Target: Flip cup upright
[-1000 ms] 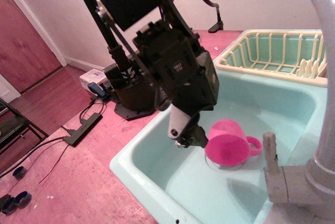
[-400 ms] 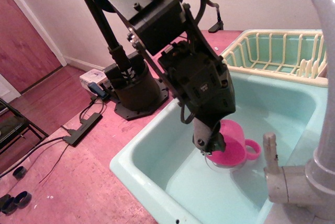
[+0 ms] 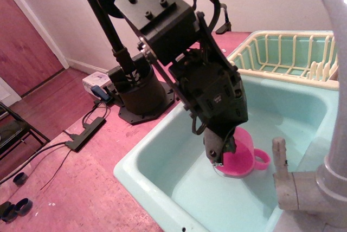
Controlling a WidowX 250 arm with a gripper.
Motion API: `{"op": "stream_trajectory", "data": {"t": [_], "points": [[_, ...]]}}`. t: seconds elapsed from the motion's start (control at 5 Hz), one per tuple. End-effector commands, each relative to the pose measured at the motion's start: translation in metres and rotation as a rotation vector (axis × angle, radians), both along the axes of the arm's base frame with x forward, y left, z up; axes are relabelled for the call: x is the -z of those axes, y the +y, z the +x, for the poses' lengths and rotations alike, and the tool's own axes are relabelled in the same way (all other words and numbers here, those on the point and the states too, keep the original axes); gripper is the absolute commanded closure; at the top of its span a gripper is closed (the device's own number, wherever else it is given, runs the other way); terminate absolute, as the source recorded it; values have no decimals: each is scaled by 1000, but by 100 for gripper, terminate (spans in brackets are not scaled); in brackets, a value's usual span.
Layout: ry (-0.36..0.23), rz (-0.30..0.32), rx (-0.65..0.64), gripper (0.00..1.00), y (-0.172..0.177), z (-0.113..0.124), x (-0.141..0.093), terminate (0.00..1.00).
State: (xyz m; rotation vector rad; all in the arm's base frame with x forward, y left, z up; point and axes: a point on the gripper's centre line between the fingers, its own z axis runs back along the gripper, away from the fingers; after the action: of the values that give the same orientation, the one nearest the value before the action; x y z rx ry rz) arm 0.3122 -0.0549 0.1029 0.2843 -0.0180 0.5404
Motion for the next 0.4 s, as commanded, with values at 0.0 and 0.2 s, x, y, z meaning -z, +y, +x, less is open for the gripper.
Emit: {"op": "stream_trajectory", "data": {"t": [0.0, 0.2], "points": [[-41, -16, -15, 100, 1, 7, -13, 0], [-41, -44, -40, 100, -1, 9, -12, 0]]}}
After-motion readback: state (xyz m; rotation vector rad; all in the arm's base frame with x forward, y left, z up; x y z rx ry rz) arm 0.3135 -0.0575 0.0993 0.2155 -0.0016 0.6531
